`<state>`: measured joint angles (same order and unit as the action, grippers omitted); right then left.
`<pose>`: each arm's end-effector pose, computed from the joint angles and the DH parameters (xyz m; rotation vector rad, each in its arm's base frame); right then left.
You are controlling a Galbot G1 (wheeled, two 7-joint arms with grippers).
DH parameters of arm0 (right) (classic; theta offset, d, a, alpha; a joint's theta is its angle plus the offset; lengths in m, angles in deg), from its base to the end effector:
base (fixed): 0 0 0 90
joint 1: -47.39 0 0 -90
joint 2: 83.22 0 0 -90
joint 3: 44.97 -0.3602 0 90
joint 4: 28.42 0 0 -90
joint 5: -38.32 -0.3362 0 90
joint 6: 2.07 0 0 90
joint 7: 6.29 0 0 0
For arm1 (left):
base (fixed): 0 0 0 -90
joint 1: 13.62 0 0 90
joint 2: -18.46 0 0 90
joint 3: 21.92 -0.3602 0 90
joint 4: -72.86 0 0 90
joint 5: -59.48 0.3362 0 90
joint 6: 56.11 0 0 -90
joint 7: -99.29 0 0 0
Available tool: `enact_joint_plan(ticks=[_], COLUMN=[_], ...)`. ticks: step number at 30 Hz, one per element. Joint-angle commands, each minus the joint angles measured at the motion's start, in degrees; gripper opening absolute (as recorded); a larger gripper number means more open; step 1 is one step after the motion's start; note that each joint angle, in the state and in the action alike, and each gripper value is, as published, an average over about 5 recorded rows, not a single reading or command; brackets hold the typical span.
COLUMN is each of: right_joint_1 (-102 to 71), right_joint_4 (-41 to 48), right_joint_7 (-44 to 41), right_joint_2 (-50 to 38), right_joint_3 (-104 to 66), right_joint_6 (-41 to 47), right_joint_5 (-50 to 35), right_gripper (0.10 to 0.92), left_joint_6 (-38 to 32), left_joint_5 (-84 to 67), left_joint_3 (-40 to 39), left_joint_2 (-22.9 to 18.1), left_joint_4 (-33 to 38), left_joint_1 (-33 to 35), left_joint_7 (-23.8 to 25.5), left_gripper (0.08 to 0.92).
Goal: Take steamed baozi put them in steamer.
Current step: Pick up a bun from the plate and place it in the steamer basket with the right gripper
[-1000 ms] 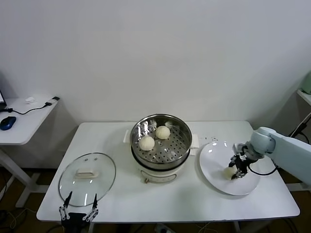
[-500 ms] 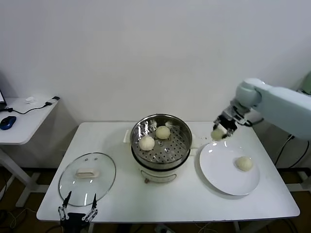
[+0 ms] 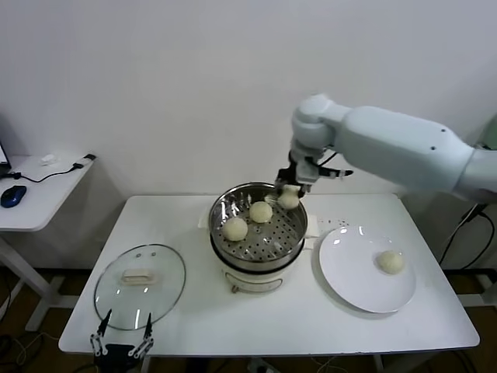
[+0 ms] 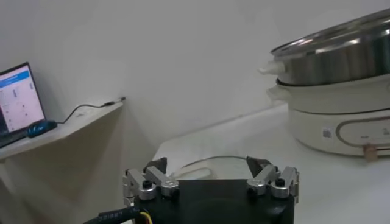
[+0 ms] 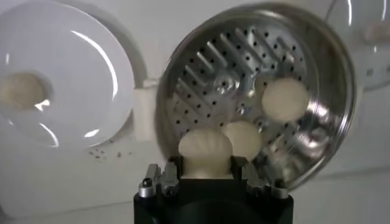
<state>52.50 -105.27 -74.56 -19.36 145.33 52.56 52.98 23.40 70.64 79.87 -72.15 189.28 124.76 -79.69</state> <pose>0.5370 0.0968 -0.0107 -1.9382 0.0864 -2.4312 0.0378 0.0593 -0.3606 0.1263 -2.8824 -0.4623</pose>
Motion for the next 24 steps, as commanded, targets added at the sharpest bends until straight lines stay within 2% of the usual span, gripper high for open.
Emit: enact_joint_plan(ticks=[1, 24], right_joint_1=[-6.3, -10.3], right_joint_4=[-2.3, 1.2], right_joint_7=[0.4, 1.3], right_joint_2=[6.8, 8.2], right_joint_3=[0.2, 2.0], right_joint_6=[-4.7, -2.8], right_joint_5=[4.2, 1.3], right_gripper=[0.543, 0.553], left_joint_6=[-0.1, -0.6], left_joint_5=[-0.2, -0.3], left_joint_3=[0.0, 0.3], left_joint_2=[0.1, -0.4], left_joint_4=[-0.5, -2.2], left_joint_1=[0.0, 0.1], left_joint_7=[-0.1, -0.3], left_gripper=[0.823, 0.823])
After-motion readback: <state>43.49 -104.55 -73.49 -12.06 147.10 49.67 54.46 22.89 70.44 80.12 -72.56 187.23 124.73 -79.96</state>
